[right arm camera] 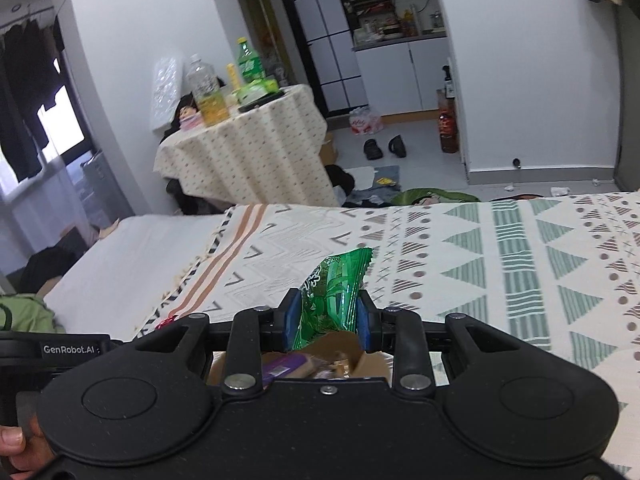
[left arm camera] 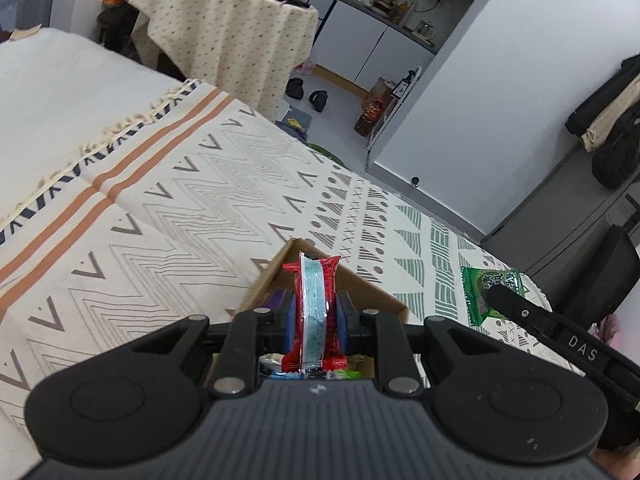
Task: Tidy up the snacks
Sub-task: 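Carry the red bar and green candy over the box, then open both grippers to drop the red bar and green candy into the box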
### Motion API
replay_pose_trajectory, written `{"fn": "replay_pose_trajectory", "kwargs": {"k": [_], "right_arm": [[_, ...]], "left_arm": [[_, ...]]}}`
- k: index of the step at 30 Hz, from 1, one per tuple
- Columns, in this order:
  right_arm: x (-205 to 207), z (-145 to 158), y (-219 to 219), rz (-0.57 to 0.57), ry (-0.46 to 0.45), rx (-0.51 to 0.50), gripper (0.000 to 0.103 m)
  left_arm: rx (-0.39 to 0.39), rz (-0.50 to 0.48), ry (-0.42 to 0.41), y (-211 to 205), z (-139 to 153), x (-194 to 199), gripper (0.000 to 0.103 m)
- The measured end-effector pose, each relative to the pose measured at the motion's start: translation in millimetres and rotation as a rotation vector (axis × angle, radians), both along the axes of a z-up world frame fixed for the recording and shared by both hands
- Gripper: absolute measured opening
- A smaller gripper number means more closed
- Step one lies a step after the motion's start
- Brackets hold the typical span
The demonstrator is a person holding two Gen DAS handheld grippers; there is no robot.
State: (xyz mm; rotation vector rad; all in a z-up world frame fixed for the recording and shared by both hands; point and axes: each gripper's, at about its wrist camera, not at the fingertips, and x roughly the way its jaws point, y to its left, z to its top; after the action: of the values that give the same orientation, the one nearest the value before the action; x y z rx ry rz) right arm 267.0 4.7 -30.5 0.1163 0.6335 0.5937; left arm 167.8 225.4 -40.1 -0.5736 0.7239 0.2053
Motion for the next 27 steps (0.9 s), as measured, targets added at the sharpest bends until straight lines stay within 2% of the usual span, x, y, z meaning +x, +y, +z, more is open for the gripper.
{"fn": "replay_pose_trajectory", "kwargs": {"k": [9,13,15,17,18,20,21,24,27], "right_arm": [[-6,-5,34,0.033,0.025,-0.042,0.029],[-6,-8,41,0.038,0.044,-0.049,0.031],[-5,-12,44,0.035,0.047,-0.054,0.034],[-3,-16,46,0.028,0.055,-0.075,0.042],[-3,-17,45,0.021,0.065,-0.079,0.047],[-5,-16,41,0.007,0.063,-0.075,0.049],[-6,-15,39,0.003,0.065,-0.079,0.051],[-10,-10,32,-0.023,0.067,-0.065,0.065],[-13,-5,23,-0.045,0.064,-0.048,0.073]], "left_arm": [[-0.054,-0.041,0.044,12,-13,-8,0.020],[-0.090,-0.039,0.082,18,-19,-8,0.026],[-0.107,-0.019,0.088,22,-20,-11,0.039],[-0.115,-0.005,0.088,26,-19,-13,0.050],[-0.111,0.002,0.085,26,-18,-15,0.053],[-0.101,0.006,0.079,27,-14,-16,0.058],[-0.097,0.010,0.078,28,-13,-17,0.065],[-0.087,0.029,0.087,27,-10,-18,0.076],[-0.080,0.029,0.098,25,-5,-19,0.083]]}}
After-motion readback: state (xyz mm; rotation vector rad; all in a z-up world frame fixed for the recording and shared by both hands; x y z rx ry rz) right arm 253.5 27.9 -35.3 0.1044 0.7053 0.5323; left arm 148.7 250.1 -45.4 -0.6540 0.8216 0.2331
